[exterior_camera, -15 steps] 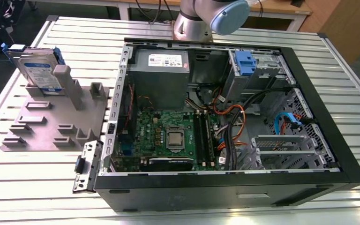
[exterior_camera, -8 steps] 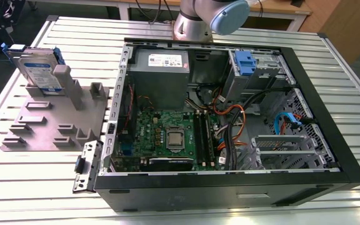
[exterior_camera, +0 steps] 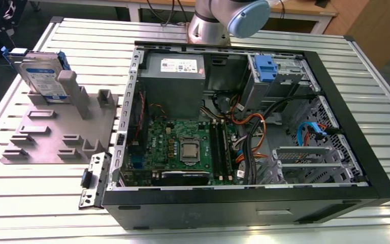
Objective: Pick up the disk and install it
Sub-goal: 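Pick up the disk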
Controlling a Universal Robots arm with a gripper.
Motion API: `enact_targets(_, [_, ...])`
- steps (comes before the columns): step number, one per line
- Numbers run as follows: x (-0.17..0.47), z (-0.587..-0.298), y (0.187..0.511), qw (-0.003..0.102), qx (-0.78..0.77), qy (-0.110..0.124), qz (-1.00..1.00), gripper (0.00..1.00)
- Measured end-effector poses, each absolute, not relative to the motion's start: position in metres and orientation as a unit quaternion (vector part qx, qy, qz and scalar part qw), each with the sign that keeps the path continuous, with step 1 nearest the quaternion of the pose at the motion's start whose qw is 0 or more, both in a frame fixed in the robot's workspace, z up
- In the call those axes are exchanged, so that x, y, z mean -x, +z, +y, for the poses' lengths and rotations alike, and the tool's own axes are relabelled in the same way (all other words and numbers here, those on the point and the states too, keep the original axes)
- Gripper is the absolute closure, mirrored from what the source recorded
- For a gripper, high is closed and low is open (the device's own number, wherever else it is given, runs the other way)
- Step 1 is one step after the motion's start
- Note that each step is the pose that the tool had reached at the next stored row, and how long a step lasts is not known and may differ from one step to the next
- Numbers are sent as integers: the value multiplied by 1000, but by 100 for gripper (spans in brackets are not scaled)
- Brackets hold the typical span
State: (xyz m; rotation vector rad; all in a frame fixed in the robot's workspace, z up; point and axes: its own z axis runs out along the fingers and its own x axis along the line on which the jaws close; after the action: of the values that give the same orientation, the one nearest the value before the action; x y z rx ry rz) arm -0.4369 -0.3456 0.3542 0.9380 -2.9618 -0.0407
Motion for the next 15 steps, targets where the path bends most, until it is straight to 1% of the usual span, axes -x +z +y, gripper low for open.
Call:
enact_targets(11, [437, -346, 354, 18, -349, -12, -937, 89])
enact_targets(15, [437, -346, 354, 16, -358, -11, -933, 89])
